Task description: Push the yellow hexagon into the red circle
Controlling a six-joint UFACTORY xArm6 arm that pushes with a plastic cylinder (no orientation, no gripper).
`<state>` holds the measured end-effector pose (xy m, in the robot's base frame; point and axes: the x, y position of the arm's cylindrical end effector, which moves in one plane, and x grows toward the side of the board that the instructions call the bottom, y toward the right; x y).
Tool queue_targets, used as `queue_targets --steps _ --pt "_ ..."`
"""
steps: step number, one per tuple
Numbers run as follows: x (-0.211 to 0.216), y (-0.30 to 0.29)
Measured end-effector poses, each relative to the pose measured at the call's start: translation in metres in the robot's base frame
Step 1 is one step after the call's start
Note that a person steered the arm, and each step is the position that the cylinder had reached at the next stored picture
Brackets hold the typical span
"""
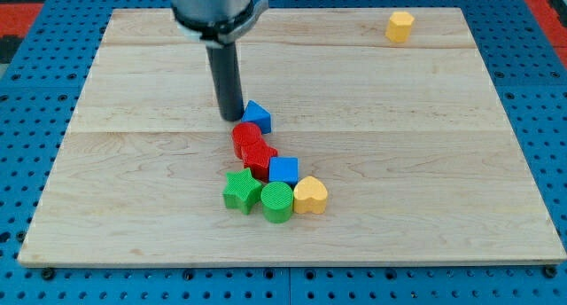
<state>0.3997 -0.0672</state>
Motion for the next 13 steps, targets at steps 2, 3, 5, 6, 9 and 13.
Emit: queue_targets --steps 2,3,5,6,9,13 --pt "-0.102 0.024" --pt "-0.156 0.073" --pt "-0.207 0.199" --pt "-0.175 0.250" --pt "-0.079 0.286" --pt "-0.031 0.174"
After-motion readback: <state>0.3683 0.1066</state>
